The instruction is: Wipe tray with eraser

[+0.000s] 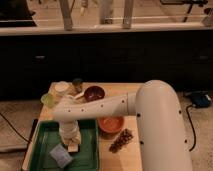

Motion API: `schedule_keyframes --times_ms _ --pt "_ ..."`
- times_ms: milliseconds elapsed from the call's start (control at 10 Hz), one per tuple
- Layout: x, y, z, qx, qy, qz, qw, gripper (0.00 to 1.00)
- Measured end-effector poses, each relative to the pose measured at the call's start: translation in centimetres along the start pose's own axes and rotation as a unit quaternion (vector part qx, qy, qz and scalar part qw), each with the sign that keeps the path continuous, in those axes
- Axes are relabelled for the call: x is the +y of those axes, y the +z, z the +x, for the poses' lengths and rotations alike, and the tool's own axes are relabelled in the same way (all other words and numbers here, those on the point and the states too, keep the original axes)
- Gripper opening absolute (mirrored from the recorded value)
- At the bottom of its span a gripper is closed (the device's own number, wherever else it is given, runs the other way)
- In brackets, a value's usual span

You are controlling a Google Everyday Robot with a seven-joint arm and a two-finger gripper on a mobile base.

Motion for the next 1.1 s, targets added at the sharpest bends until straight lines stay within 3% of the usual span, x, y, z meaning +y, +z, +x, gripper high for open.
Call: schedule_keyframes --times_ms 300,600,800,1100 --pt "0.3 1.0 -2.8 -0.011 -0.001 0.004 0.9999 0.00" --pt "4.4 0.2 -3.2 -0.005 0.032 0.002 0.9995 0.00" --pt "6.8 -0.5 -3.0 -0.001 0.055 0.002 0.9985 0.00" --pt "7.7 -1.5 -0.6 0.008 0.074 -0.001 0.9972 0.00"
